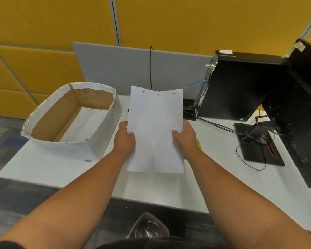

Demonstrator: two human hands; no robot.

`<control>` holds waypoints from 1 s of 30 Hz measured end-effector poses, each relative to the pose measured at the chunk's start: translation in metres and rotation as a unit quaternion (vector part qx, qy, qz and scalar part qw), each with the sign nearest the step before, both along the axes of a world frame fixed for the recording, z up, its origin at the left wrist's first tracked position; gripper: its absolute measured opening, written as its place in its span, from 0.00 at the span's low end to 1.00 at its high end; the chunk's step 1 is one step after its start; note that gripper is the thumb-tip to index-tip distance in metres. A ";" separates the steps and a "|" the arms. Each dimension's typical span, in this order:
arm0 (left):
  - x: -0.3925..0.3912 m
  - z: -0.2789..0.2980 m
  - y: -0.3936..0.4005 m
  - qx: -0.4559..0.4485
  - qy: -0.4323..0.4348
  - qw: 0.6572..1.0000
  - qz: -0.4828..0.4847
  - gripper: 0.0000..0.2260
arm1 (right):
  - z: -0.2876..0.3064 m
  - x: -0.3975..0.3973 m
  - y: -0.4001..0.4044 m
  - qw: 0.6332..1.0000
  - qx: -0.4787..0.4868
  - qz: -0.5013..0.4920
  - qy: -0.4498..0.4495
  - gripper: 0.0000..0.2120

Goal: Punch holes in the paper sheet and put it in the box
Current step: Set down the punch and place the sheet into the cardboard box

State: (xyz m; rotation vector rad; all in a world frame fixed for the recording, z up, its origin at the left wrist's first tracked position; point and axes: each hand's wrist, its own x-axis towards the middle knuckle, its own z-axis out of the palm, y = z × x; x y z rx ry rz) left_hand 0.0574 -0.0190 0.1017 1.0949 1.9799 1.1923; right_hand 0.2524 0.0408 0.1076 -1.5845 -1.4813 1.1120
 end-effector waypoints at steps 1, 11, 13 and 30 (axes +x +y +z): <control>-0.001 0.004 -0.003 0.005 -0.006 1.000 0.003 0.20 | -0.002 -0.003 -0.001 1.000 0.002 0.001 -0.004 0.20; -0.062 0.030 -0.010 -0.013 0.111 0.993 0.044 0.14 | 0.018 -0.061 -0.005 0.998 0.019 0.050 0.032 0.28; -0.077 0.035 -0.009 -0.020 0.107 0.993 0.049 0.14 | 0.022 -0.076 -0.004 0.998 0.020 0.059 0.017 0.18; -0.267 0.061 0.025 -0.136 0.150 0.977 0.063 0.11 | 0.053 -0.270 0.016 0.991 -0.032 0.124 -0.049 0.19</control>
